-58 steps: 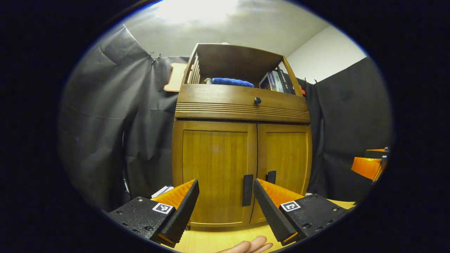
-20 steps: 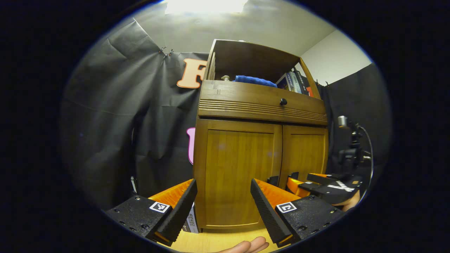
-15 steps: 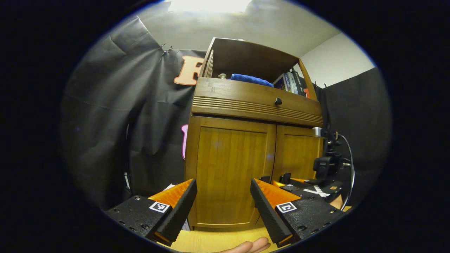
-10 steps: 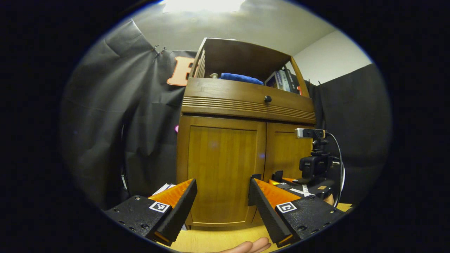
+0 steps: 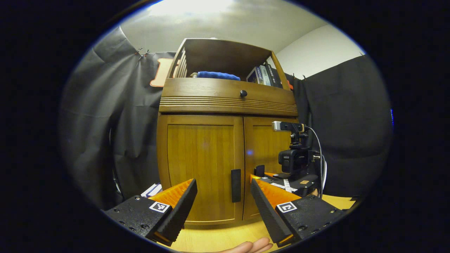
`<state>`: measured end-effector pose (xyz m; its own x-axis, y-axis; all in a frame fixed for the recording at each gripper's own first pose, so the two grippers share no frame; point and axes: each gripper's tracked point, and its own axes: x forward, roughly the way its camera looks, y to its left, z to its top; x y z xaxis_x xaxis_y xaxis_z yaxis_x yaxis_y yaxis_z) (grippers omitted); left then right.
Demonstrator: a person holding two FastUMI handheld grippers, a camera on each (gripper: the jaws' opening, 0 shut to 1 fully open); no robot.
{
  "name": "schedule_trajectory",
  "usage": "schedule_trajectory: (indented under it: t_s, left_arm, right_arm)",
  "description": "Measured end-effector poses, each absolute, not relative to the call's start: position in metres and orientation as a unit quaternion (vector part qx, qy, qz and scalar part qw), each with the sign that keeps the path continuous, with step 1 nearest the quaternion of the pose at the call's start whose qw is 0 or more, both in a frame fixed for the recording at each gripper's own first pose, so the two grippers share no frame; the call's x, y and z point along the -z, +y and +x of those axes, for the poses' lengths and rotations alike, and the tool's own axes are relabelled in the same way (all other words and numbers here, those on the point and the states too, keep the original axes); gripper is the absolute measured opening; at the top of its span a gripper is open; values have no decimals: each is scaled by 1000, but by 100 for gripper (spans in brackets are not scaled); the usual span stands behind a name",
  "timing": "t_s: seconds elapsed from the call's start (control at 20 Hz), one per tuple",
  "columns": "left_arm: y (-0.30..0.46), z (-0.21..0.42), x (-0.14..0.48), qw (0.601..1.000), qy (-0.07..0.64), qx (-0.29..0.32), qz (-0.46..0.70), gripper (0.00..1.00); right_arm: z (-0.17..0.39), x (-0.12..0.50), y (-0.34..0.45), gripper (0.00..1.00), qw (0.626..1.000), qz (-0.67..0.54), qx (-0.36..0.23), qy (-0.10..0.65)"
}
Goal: Open the right door of the double-door shoe cabinet with the right hand, and open the left door with the left hand.
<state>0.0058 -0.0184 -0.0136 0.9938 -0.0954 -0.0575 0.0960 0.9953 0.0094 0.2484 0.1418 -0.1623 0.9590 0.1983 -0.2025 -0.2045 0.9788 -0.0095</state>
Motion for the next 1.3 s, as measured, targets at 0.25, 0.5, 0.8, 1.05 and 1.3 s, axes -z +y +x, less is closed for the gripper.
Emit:
schedule_trajectory:
  t_s: [0.25, 0.5, 0.8, 1.05, 1.3]
  left_arm:
    - [-9, 9, 9, 999, 19, 37, 4, 90]
    - [4, 11, 8, 1000, 17, 20, 9, 91]
    - [8, 14, 14, 1000, 26, 12, 9, 91]
    - [16, 22, 18, 999, 32, 5, 12, 90]
    - [19, 28, 26, 999, 45, 3, 11, 95]
  right_arm:
    - [240, 161, 140, 27, 987, -25, -108, 112]
    - [219, 158, 131, 27, 985, -21, -122, 118]
    - [206, 155, 124, 27, 983, -24, -126, 131]
    - [194, 152, 117, 27, 982, -23, -129, 135]
    - [180, 150, 109, 27, 981, -29, -131, 141]
